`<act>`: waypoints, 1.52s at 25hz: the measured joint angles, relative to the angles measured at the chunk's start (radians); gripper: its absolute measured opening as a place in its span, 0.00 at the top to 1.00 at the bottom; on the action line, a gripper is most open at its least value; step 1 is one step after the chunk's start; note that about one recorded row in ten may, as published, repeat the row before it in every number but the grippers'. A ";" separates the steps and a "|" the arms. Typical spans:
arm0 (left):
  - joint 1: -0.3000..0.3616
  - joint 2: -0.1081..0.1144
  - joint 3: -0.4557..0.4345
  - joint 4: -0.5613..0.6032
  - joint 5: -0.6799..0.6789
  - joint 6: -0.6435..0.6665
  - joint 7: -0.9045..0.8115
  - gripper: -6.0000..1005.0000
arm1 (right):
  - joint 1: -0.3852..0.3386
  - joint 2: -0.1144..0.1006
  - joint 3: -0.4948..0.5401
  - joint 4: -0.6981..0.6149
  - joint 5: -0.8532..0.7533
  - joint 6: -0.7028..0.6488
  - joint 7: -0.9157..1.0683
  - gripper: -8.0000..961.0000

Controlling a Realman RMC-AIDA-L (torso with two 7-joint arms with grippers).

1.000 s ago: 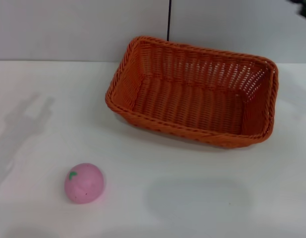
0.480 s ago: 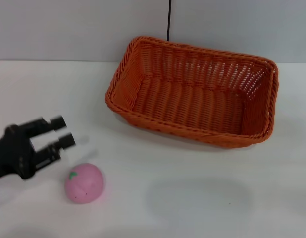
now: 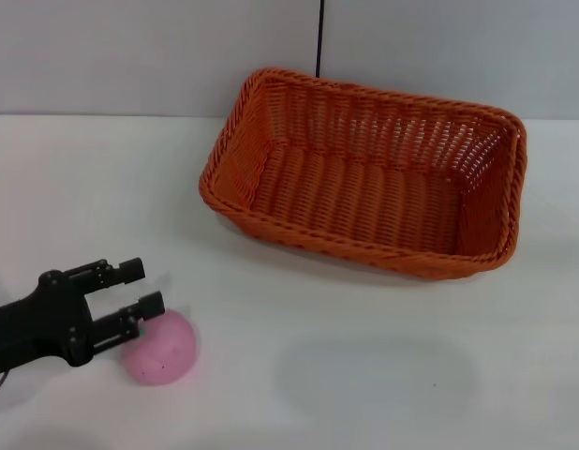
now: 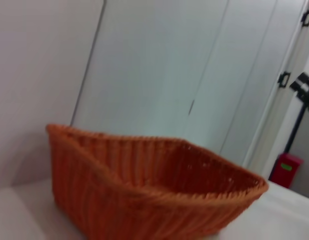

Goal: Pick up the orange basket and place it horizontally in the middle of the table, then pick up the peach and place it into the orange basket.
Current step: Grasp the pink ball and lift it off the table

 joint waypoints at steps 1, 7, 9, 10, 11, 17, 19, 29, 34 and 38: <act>0.001 -0.001 -0.001 0.000 0.005 0.005 -0.002 0.48 | 0.003 0.000 0.003 0.003 0.000 0.002 0.000 0.43; 0.002 -0.005 -0.002 0.008 0.056 0.032 -0.008 0.45 | 0.017 0.002 0.009 0.008 0.002 0.009 0.001 0.43; 0.002 -0.007 -0.003 0.008 0.069 0.041 -0.013 0.39 | 0.019 0.004 0.013 0.012 0.002 0.010 0.000 0.43; 0.002 -0.009 -0.004 0.008 0.080 0.048 -0.016 0.36 | 0.019 0.005 0.015 0.016 0.002 0.011 0.000 0.43; 0.002 -0.012 -0.005 0.008 0.091 0.060 -0.017 0.33 | 0.020 0.005 0.016 0.022 0.003 0.012 0.000 0.43; -0.007 -0.027 -0.007 0.007 0.158 0.107 -0.035 0.19 | 0.021 0.002 0.016 0.036 0.003 0.012 0.000 0.43; -0.008 -0.029 -0.007 0.003 0.169 0.107 -0.040 0.19 | 0.021 0.002 0.017 0.037 0.003 0.012 0.000 0.43; -0.012 -0.037 0.000 0.006 0.178 0.146 -0.057 0.19 | 0.018 0.003 0.017 0.038 0.003 0.011 0.000 0.43; -0.011 -0.039 -0.002 -0.005 0.182 0.131 -0.051 0.20 | 0.017 0.004 0.017 0.038 0.003 0.010 0.000 0.43; -0.012 -0.039 -0.004 -0.007 0.183 0.130 -0.045 0.31 | 0.015 0.006 0.017 0.038 0.003 0.010 0.001 0.43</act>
